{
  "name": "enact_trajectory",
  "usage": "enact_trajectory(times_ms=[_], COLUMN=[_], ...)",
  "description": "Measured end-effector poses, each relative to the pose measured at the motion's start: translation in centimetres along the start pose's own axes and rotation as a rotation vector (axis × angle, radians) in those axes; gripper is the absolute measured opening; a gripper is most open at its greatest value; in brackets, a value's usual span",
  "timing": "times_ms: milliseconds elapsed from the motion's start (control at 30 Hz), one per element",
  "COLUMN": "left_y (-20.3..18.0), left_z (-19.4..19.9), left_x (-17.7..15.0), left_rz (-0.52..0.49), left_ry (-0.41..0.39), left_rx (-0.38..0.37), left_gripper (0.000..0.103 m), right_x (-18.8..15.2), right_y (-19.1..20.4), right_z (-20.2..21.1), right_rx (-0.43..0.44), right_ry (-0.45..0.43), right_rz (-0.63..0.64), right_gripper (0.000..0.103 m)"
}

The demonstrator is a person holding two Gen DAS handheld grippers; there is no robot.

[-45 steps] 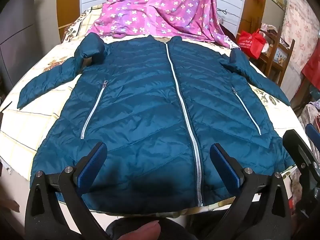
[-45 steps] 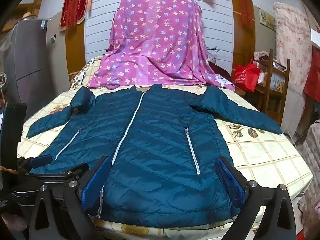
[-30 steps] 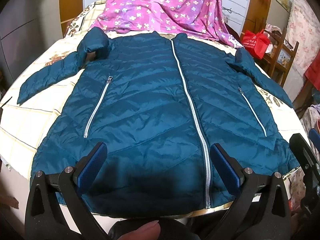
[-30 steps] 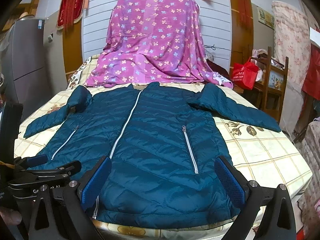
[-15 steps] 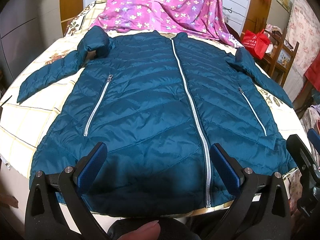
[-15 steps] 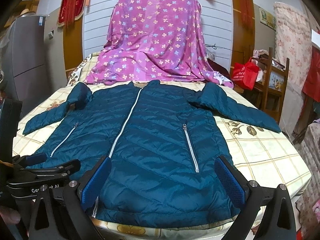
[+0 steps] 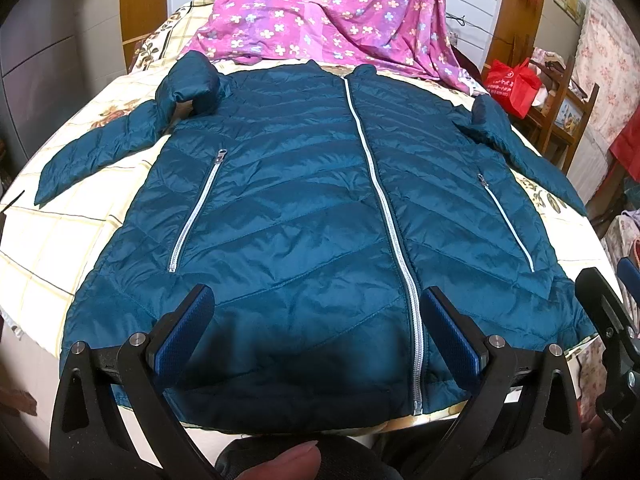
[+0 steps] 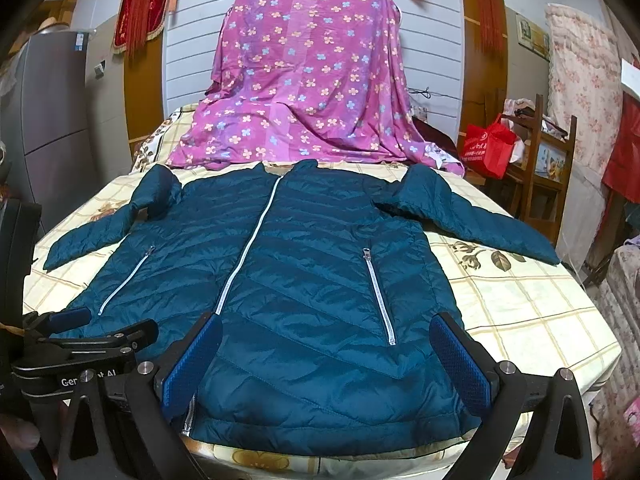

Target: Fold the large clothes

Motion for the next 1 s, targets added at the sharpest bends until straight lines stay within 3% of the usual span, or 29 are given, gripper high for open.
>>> enact_trajectory(times_ms=[1000], left_y=[0.17], left_z=[-0.04], left_x=[-0.15], left_rz=[0.009], left_ry=[0.021], left_rx=[0.000], left_gripper=[0.103], right_x=[0.10], right_y=[-0.17], right_z=[-0.10], right_rx=[-0.003], right_ry=[0.001], right_rz=[-0.003], right_gripper=[0.103])
Point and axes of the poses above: each gripper's, at about its wrist camera, not at the fingertips, and z roughly against the way its jaws point, y to its left, x to its top, the point moved 2 cm from there along -z, roughly the way its jaws point, and after that the axes turned 8 degrees about -y, right-handed, at the moved point
